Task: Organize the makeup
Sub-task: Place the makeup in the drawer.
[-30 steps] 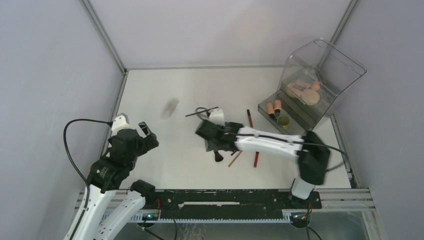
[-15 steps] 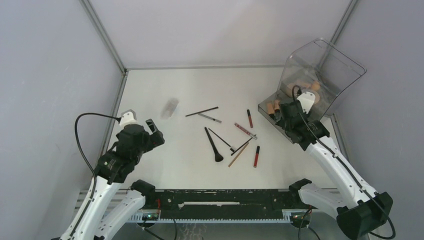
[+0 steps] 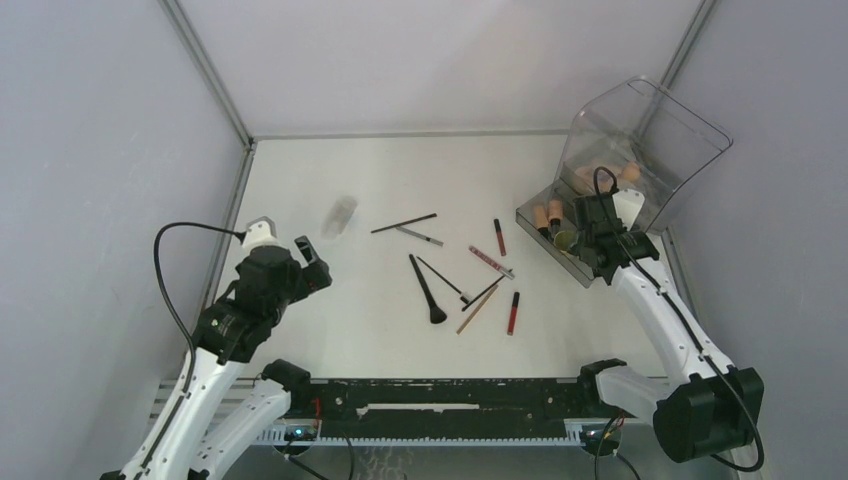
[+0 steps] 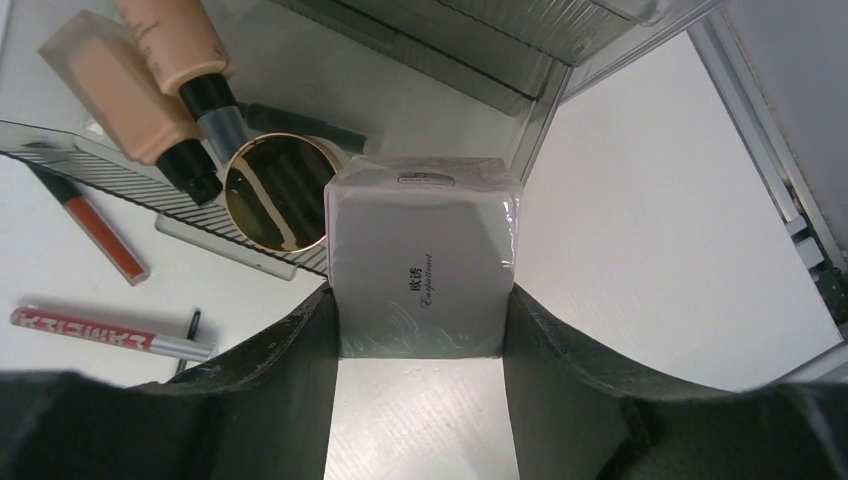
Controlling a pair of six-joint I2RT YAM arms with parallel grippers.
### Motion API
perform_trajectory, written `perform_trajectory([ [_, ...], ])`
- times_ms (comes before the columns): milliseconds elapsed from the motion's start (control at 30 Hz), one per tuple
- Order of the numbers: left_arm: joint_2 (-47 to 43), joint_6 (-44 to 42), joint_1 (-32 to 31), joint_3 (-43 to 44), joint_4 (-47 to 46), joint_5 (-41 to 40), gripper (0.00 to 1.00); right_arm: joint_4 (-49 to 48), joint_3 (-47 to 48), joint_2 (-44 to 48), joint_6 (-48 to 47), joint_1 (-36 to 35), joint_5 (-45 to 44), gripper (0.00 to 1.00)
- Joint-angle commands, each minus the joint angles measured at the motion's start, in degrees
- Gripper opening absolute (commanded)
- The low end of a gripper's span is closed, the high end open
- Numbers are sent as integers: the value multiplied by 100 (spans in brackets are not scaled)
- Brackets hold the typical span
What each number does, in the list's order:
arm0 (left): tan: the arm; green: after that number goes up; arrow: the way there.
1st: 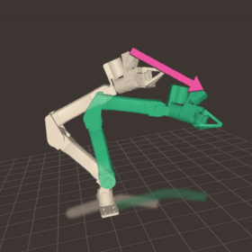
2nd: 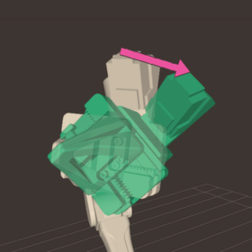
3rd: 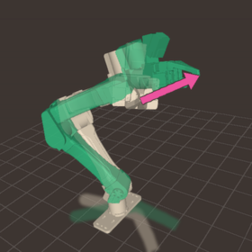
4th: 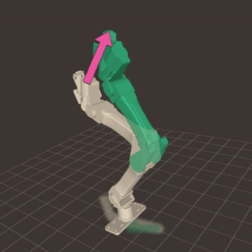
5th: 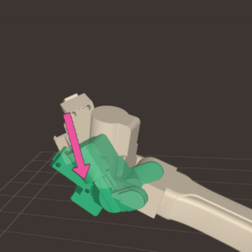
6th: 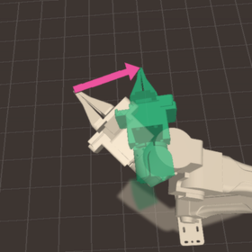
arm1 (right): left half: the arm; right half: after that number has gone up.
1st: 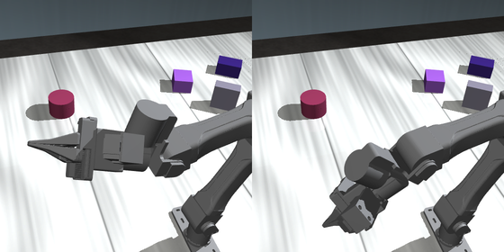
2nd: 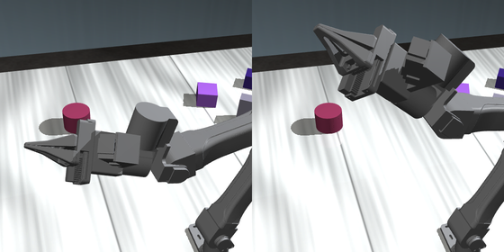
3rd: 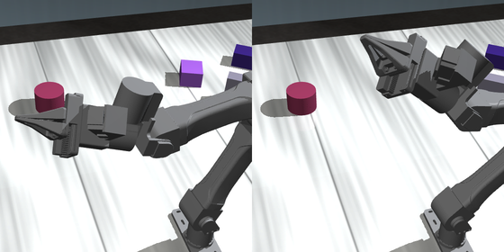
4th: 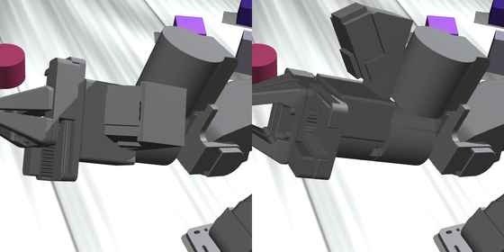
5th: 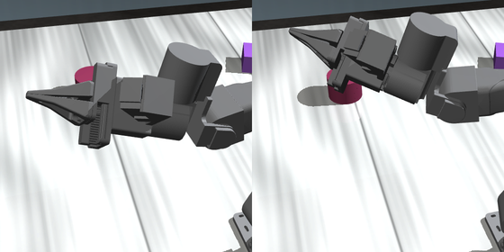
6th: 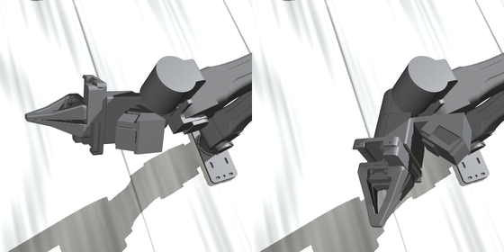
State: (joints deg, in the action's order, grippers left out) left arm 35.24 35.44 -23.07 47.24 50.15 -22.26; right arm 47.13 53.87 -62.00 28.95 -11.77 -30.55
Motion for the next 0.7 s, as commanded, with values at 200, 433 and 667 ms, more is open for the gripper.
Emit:
perform_trajectory([
  [200, 80, -207, 33, -115, -300, 4, 100, -615, 2, -497, -233, 92, 35, 42],
  [433, 120, -251, 30, -60, -296, -28, 100, -1164, 161, -1019, -399, 382, 124, 43],
  [667, 275, -300, 34, -40, -351, -8, 100, -1763, 393, -1570, -665, 639, 180, 44],
])
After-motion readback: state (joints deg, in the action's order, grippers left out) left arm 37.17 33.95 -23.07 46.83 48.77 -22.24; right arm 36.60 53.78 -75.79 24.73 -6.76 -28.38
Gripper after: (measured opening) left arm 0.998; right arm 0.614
